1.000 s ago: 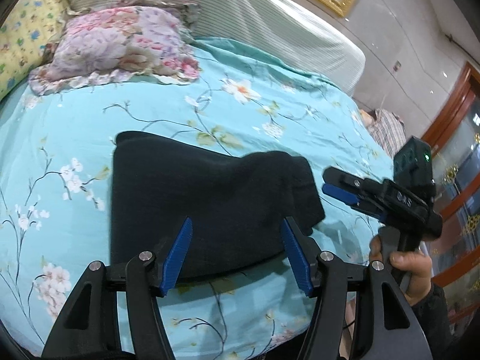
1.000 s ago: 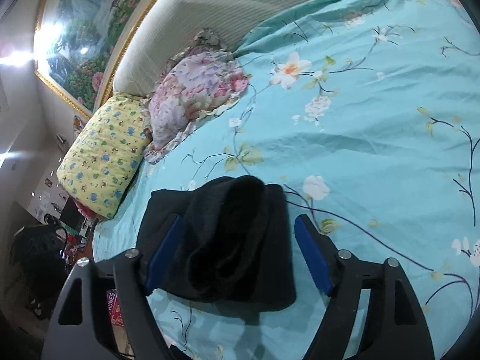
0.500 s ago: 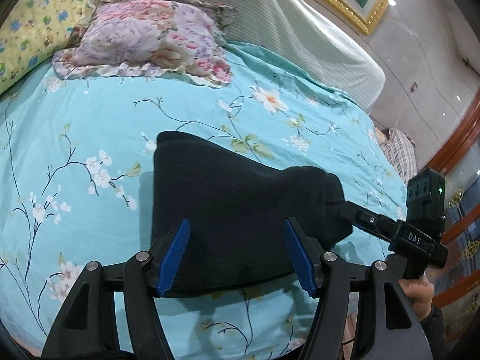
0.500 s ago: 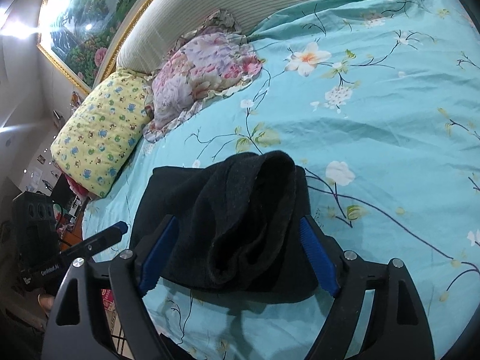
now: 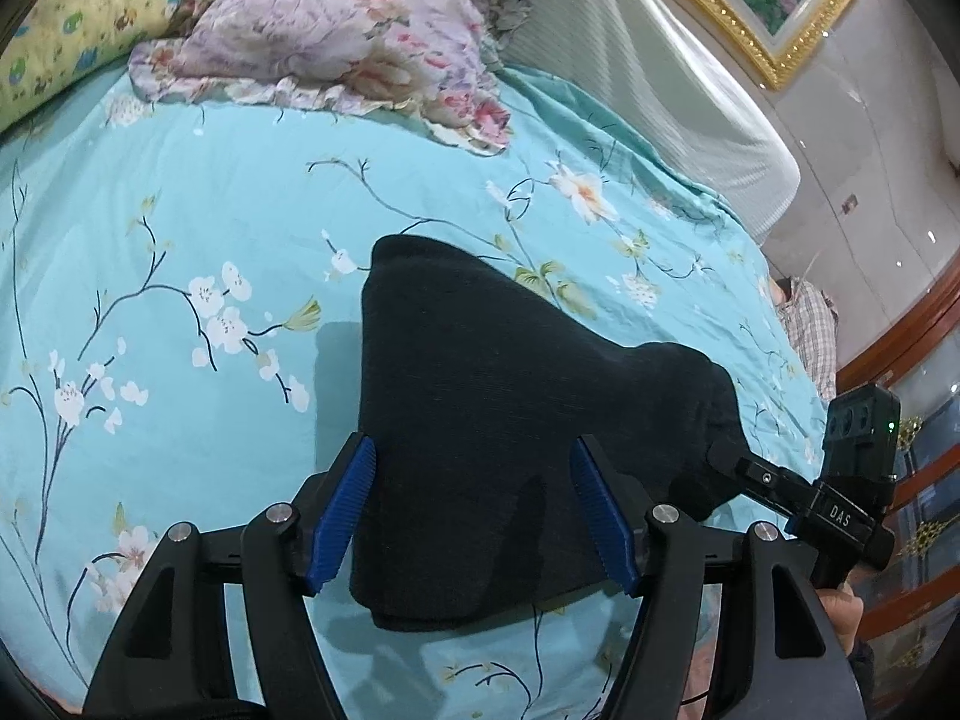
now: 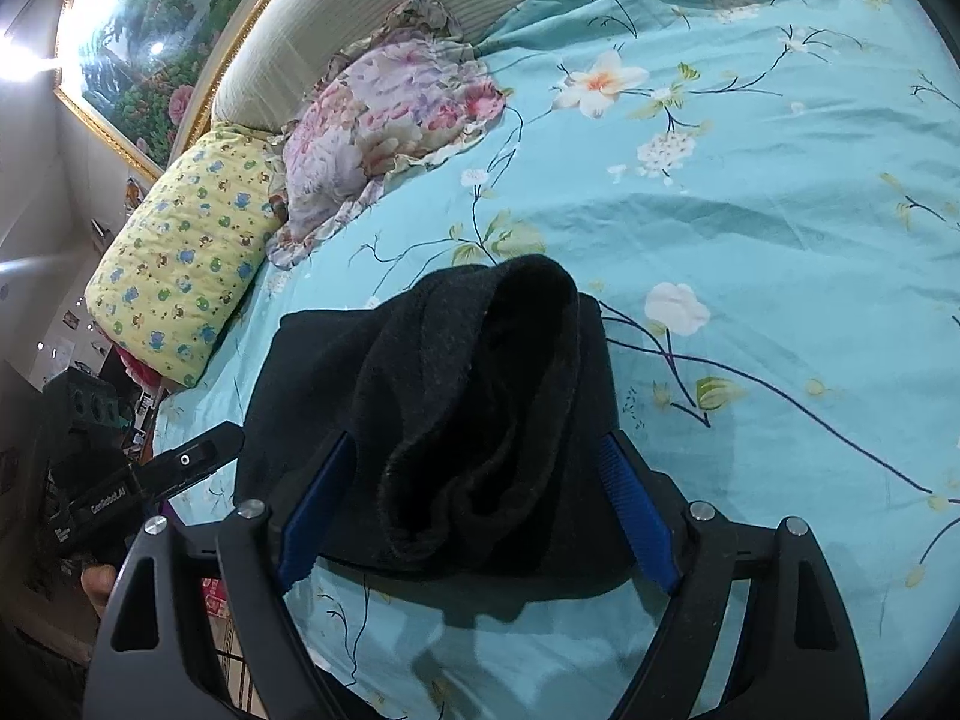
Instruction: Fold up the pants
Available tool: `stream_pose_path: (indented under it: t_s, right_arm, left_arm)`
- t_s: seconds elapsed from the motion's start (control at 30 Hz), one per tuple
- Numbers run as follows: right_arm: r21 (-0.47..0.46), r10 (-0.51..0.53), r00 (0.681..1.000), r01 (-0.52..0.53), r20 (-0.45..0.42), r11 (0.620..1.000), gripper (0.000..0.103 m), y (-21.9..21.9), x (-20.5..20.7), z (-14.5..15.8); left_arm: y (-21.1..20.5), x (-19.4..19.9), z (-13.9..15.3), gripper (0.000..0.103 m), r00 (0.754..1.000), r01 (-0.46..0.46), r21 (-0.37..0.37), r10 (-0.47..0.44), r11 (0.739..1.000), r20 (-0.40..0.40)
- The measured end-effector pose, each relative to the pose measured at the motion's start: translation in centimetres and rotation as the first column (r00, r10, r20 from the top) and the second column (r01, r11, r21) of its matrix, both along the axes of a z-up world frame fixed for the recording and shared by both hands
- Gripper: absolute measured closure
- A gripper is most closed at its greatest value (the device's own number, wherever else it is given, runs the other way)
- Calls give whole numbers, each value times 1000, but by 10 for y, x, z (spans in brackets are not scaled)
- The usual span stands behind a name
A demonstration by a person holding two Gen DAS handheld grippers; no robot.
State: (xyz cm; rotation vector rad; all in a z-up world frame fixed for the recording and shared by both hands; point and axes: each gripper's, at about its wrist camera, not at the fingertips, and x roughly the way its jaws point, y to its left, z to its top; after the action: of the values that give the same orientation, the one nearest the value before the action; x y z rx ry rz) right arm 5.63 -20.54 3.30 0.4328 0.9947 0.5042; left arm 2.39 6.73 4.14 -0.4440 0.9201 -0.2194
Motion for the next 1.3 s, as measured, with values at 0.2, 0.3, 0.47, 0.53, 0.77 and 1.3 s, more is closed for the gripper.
stream_pose_path:
  t_s: [0.2, 0.3, 0.47, 0.53, 0.77, 1.3]
  right_arm:
    - [-7, -5, 1000, 5, -7, 1000, 18, 0, 3, -4]
    - [-10, -6, 1000, 6, -14, 1000, 18, 0, 5, -7]
    - [-10, -6, 1000, 5, -30, 1000, 18, -2, 9, -14]
    - [-4, -2, 999, 2, -39, 1000, 18, -2, 10, -17]
    - [35, 11, 998, -9, -60, 999, 23, -2, 17, -31]
    - [11, 44, 999, -43, -30, 999, 53, 12, 14, -23]
  left_arm:
    - [4, 9, -11, 35, 999, -4, -20, 3, 1000, -32]
    - [4, 13, -18, 35, 999, -5, -28, 4, 1000, -47]
    - [5, 22, -30, 35, 998, -3, -39, 0, 999, -70]
    - [6, 25, -35, 33, 997, -5, -42, 2, 999, -81]
    - [12, 35, -56, 33, 993, -13, -89, 2, 996, -117]
    - [2, 32, -43, 68, 998, 29, -64, -33, 998, -58]
